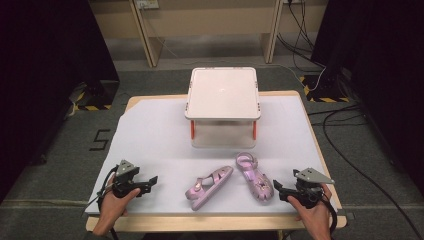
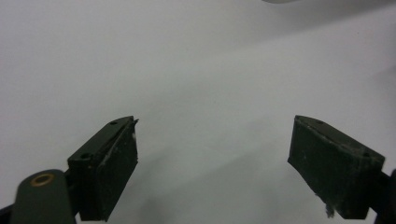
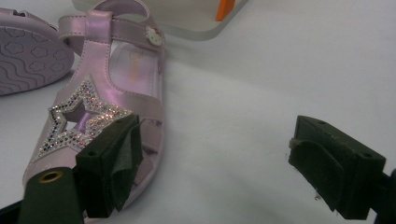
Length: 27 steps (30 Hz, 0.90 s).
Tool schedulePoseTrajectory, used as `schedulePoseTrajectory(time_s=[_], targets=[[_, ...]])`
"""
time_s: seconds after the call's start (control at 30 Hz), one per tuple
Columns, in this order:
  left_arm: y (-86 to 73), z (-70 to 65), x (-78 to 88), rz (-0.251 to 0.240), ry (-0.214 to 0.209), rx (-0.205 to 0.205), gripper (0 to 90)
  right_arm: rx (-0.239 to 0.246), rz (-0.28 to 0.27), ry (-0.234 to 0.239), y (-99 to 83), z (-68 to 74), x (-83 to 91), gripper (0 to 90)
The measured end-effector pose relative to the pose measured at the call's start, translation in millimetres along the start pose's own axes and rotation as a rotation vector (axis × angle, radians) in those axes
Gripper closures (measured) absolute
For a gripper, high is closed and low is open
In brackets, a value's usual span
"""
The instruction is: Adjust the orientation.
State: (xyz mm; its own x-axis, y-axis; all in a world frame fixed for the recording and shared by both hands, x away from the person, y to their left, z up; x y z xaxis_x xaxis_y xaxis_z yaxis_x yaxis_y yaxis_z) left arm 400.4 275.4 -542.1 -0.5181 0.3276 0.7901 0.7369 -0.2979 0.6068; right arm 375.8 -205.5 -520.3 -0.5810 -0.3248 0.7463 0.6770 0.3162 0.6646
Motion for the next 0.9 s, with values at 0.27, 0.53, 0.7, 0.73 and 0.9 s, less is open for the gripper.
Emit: schedulePoseTrajectory(time_s=[0.27, 0.53, 0.7, 0.73, 0.9], targets=[[0.1, 0.1, 0.3, -0.001, 0.002, 0.0, 15.1, 0.009, -0.012, -0.008, 1.5, -1.1, 1.4, 17.8], [-0.5, 0.8, 0.6, 0.0, 0.004, 0.0, 15.1, 0.015, -0.026, 0.0, 4.4, 3.5, 6.2, 20.5], [-0.5, 0.9, 0.6, 0.0, 0.005, 0.0, 15.1, 0.033, -0.05, 0.007, 8.5, 10.7, 10.1, 20.9], [-0.5, 0.9, 0.7, 0.0, 0.005, 0.0, 15.1, 0.041, -0.055, 0.008, 9.1, 12.3, 11.0, 21.1], [-0.6, 1.3, 0.8, -0.001, 0.007, 0.002, 15.1, 0.067, -0.067, 0.03, 10.7, 24.5, 14.4, 21.6]])
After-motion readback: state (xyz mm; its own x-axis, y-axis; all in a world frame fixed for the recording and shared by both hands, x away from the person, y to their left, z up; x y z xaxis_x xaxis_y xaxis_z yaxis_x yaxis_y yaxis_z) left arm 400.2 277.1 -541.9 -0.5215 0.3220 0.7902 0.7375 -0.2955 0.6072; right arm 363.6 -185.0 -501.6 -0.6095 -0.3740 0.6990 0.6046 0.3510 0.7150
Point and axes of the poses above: each handheld gripper's, and its own axes: x roughly backward along the jaws, y roughly out of its top, z roughly to its left, the point moved 8 cm from there along -x, roughly forward along the jaws, and after that the axes turned 14 degrees about z, right-handed, at the moved point
